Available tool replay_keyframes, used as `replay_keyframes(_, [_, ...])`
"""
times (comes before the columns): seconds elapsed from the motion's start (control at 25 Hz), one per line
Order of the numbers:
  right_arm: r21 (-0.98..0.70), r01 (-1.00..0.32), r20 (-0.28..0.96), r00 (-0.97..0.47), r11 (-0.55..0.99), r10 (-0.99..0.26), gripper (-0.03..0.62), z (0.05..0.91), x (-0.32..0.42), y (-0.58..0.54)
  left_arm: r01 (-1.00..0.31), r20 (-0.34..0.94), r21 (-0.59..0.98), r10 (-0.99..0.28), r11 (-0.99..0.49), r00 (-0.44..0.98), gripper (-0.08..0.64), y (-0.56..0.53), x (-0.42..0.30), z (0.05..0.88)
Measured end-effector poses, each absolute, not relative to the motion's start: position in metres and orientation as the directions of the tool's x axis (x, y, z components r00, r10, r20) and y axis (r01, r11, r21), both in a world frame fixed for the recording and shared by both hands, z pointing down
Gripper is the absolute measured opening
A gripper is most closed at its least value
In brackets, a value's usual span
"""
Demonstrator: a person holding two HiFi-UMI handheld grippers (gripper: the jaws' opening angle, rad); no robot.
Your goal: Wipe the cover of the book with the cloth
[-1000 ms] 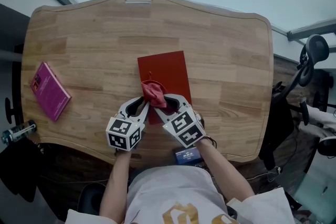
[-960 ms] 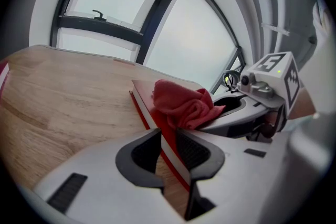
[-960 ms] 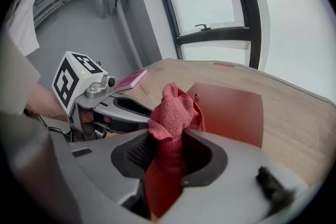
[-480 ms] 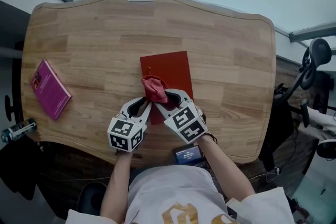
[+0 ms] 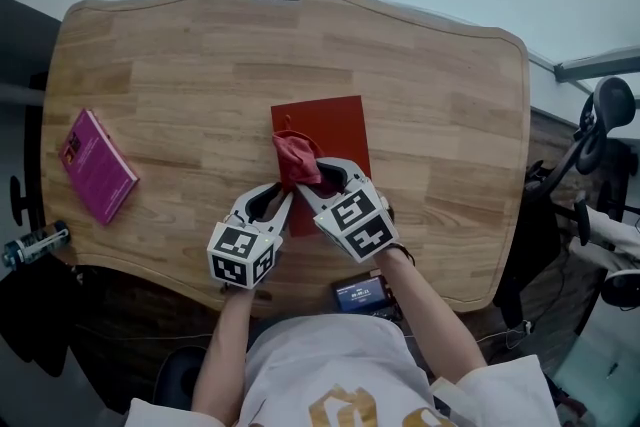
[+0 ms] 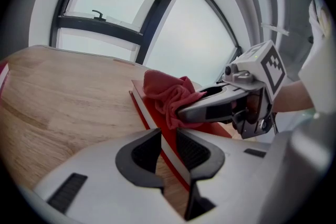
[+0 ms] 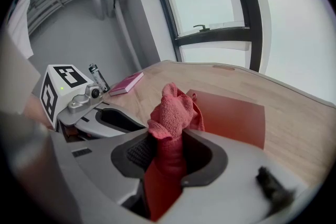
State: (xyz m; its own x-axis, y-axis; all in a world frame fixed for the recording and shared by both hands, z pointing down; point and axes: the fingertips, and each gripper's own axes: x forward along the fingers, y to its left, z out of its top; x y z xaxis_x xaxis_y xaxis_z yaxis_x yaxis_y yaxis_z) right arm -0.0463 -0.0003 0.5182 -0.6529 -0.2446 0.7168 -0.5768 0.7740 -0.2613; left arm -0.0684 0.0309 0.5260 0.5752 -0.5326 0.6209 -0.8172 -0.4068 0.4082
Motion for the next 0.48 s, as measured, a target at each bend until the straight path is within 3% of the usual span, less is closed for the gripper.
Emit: replay_keyframes(0.48, [-0.221,-0.624,0.715,-0.626,0.749,-0.31,0.144,0.517,-0.047,-0.037,-0.824,0.634,0.383,-0.53,-0.418,0.563,0.097,0.031,-0.068,0.525])
